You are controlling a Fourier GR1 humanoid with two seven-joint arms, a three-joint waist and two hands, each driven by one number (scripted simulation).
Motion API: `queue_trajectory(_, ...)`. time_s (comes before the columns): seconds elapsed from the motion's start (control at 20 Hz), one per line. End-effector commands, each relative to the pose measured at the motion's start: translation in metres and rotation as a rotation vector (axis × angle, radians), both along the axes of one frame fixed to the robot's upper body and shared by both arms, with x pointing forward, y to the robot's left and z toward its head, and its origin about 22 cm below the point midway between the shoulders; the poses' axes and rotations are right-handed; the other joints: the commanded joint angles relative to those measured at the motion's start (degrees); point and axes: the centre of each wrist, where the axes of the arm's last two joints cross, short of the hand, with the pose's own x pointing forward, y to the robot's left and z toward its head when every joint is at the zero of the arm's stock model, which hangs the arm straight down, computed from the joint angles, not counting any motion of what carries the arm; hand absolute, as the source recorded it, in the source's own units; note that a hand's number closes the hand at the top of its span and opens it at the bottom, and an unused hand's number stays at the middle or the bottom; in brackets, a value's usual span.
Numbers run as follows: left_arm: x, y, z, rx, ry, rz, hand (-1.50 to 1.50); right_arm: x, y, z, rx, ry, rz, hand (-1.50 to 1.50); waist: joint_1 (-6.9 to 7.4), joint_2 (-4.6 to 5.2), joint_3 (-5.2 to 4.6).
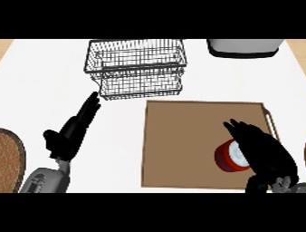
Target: Pick the can from the tray and place it in the tiered basket
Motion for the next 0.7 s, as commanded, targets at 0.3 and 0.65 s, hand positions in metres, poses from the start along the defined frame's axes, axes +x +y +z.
queue_trajectory(0.3, -0.004, 0.025, 0.004, 0.002, -0.009, 0.001, 0.0, 0.0, -0.01, -0.032, 0.045, 0.007, 0.003, -1.5, 0.03, -0.01, 0.01)
queue_trajectory(0.65, -0.005, -0.003, 0.022, 0.003, -0.011, 0.001, 0.0, 0.005, -0.003, -0.021, 0.172, -0.123, 0.089, 1.5, -0.02, -0.08, 0.01)
